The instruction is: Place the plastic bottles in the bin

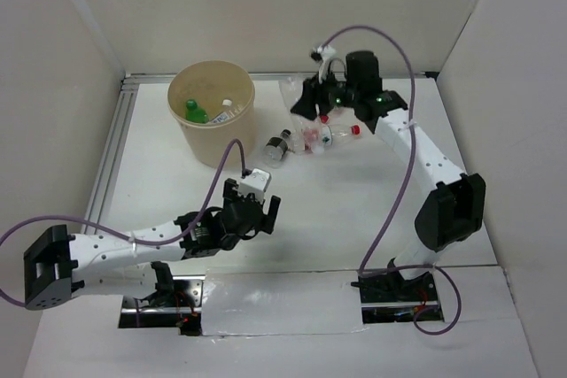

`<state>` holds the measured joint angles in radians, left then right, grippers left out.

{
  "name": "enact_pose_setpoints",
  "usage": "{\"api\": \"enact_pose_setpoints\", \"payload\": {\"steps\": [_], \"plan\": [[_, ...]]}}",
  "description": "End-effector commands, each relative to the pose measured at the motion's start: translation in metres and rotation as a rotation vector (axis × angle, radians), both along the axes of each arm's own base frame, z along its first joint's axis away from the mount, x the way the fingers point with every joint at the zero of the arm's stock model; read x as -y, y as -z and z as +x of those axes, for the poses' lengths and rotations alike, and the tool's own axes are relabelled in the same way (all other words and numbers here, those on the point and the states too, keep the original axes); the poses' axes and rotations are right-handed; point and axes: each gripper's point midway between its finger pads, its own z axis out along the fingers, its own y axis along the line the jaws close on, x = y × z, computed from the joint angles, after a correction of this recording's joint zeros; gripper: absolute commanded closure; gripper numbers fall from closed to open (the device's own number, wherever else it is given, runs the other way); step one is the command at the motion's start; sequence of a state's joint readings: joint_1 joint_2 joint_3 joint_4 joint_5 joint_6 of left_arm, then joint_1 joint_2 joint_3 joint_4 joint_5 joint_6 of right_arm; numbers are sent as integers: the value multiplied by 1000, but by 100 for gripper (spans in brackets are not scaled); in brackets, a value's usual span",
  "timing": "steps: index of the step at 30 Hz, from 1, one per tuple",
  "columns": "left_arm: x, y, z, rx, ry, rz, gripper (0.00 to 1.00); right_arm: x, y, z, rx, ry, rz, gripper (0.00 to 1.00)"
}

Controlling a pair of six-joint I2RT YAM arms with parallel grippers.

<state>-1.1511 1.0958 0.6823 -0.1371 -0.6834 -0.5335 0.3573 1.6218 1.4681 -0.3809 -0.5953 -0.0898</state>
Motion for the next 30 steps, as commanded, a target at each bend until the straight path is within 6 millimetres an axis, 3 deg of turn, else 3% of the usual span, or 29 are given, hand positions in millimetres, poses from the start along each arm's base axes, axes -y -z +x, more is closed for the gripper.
{"api": "enact_pose_setpoints", "payload": {"steps": [1,5,9,10,11,12,13,14,16,17,18,20,24,26,27,28,29,30], "plan": [[11,7,-1,0,-19,-58,0,-31,-132,7,411,-150,160,72],[16,27,-8,-41,10,-19,0,-85,-197,22,599,-231,276,74],[20,38,-18,-57,36,6,0,-149,-226,29,649,-314,376,74],[19,41,-18,-57,36,6,0,-166,-203,47,604,-311,376,74],[20,40,-20,-52,40,8,0,-176,-203,47,587,-319,397,73],[19,42,-19,-50,33,19,0,-187,-218,38,626,-342,424,71],[21,40,-18,-38,40,15,0,-195,-212,41,614,-339,436,65],[21,37,-15,-24,35,15,0,-204,-194,52,579,-336,443,58],[23,34,-11,11,48,34,0,-222,-177,47,555,-361,443,44],[21,34,-7,33,39,57,0,-224,-170,52,534,-347,441,25],[23,31,-2,61,47,94,0,-227,-162,55,522,-347,435,16],[27,18,12,109,18,97,0,-226,-159,56,500,-334,435,0],[28,5,50,158,-27,121,0,-180,-192,72,514,-258,442,0],[33,2,69,174,-38,128,0,-140,-199,95,511,-170,414,0],[29,-2,85,190,-57,142,0,-121,-196,98,472,-138,387,0],[36,-15,97,209,-60,127,0,-87,-191,116,453,-72,359,3],[38,-17,106,216,-62,134,0,-65,-183,124,428,-34,331,7],[36,-7,121,212,-67,187,0,-44,-161,121,344,-8,296,16]]}}
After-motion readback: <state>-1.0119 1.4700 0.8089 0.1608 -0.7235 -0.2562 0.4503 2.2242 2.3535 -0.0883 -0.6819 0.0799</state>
